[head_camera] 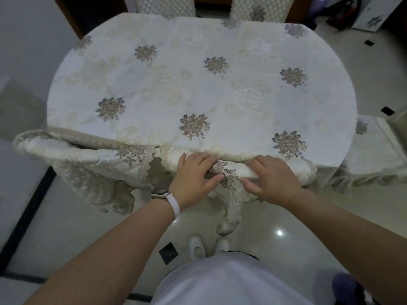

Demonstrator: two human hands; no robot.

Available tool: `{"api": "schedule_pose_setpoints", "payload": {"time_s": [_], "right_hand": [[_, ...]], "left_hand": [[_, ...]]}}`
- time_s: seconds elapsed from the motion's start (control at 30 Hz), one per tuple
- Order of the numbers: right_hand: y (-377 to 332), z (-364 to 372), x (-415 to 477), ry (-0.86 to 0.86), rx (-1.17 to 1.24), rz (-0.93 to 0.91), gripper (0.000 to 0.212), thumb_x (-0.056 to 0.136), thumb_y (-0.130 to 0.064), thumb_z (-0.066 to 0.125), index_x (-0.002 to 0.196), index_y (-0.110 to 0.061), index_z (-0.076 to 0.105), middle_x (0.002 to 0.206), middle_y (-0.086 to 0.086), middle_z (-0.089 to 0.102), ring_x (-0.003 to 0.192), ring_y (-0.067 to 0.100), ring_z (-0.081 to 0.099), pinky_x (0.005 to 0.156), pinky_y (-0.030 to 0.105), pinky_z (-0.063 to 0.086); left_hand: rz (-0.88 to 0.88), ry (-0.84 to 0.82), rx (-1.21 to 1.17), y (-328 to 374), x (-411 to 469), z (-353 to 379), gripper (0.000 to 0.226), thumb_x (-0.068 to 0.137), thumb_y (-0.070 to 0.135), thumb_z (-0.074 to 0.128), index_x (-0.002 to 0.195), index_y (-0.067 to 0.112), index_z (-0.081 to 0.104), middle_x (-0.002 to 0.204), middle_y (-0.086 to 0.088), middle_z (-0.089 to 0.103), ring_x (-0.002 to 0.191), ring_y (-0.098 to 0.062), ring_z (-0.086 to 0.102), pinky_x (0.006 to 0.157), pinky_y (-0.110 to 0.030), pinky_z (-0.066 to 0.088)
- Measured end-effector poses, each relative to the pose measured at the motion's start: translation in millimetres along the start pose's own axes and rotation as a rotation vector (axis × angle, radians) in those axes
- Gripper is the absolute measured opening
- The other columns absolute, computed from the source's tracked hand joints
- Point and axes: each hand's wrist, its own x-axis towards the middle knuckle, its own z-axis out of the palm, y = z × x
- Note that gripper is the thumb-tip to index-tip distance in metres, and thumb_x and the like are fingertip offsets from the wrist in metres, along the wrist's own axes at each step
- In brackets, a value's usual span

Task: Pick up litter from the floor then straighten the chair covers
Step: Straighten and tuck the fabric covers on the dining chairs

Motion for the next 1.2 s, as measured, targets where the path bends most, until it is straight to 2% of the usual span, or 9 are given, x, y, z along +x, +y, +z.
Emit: {"api": "schedule_pose_setpoints", "payload": {"time_s": [0.23,0.37,0.47,0.63,0.77,0.87,1.03,1.2], "right_hand": [[-16,-6,7,0.002,0.044,-0.048,0.042,0.087,-0.048,0.055,0.106,-0.012,0.063,0.095,0.005,0.061,0.081,0.025,0.057,0.068,0.035,0.043],[-34,-9,25,-0.025,0.088,-0.113,0.045,0.088,-0.047,0.053,0.112,-0.010,0.063,0.104,0.007,0.062,0.087,0.027,0.059,0.068,0.037,0.048],[-52,-9,39,-0.030,0.119,-0.135,0.049,0.087,-0.048,0.052,0.116,-0.010,0.062,0.110,0.008,0.062,0.092,0.029,0.059,0.071,0.038,0.050],[-82,-7,60,-0.052,0.131,-0.187,0.046,0.087,-0.047,0.049,0.111,-0.011,0.063,0.115,0.009,0.061,0.098,0.030,0.059,0.074,0.040,0.050],[-109,-1,84,-0.061,0.114,-0.223,0.047,0.088,-0.047,0.050,0.115,-0.011,0.063,0.119,0.010,0.061,0.101,0.031,0.058,0.078,0.041,0.050],[-141,5,110,-0.081,0.103,-0.251,0.048,0.088,-0.048,0.049,0.118,-0.013,0.063,0.121,0.010,0.061,0.104,0.031,0.058,0.082,0.040,0.050],[-220,16,160,-0.132,0.090,-0.307,0.049,0.089,-0.049,0.047,0.124,-0.015,0.060,0.127,0.008,0.059,0.114,0.027,0.055,0.091,0.040,0.048],[-307,34,216,-0.134,0.077,-0.413,0.050,0.089,-0.051,0.045,0.119,-0.015,0.061,0.125,0.008,0.060,0.111,0.030,0.057,0.089,0.042,0.050]], "left_hand": [[-0.040,0.025,0.029,6,-17,-12,0.054,0.093,0.055,0.045,0.135,0.023,0.055,0.141,0.002,0.051,0.135,-0.019,0.040,0.115,-0.053,0.026],[-0.068,0.049,0.115,1,-40,-27,0.052,0.094,0.054,0.045,0.135,0.022,0.055,0.141,0.000,0.052,0.134,-0.020,0.042,0.113,-0.052,0.032],[-0.102,0.062,0.147,-9,-58,-42,0.054,0.094,0.054,0.044,0.135,0.021,0.055,0.141,-0.003,0.052,0.132,-0.024,0.044,0.111,-0.053,0.034],[-0.162,0.126,0.191,-34,-87,-67,0.051,0.094,0.052,0.047,0.132,0.020,0.057,0.140,0.000,0.053,0.132,-0.021,0.045,0.111,-0.053,0.034],[-0.186,0.194,0.210,-64,-108,-90,0.049,0.093,0.049,0.049,0.130,0.018,0.058,0.135,-0.002,0.056,0.126,-0.024,0.049,0.107,-0.052,0.037],[-0.233,0.220,0.214,-94,-121,-110,0.051,0.092,0.051,0.048,0.129,0.019,0.059,0.135,-0.002,0.056,0.125,-0.024,0.050,0.109,-0.050,0.034],[-0.248,0.272,0.212,-159,-143,-151,0.049,0.093,0.049,0.049,0.129,0.018,0.061,0.136,-0.003,0.055,0.125,-0.023,0.049,0.106,-0.054,0.038],[-0.230,0.324,0.255,-234,-174,-192,0.045,0.093,0.047,0.050,0.128,0.019,0.059,0.134,-0.004,0.056,0.123,-0.026,0.053,0.101,-0.057,0.040]]}}
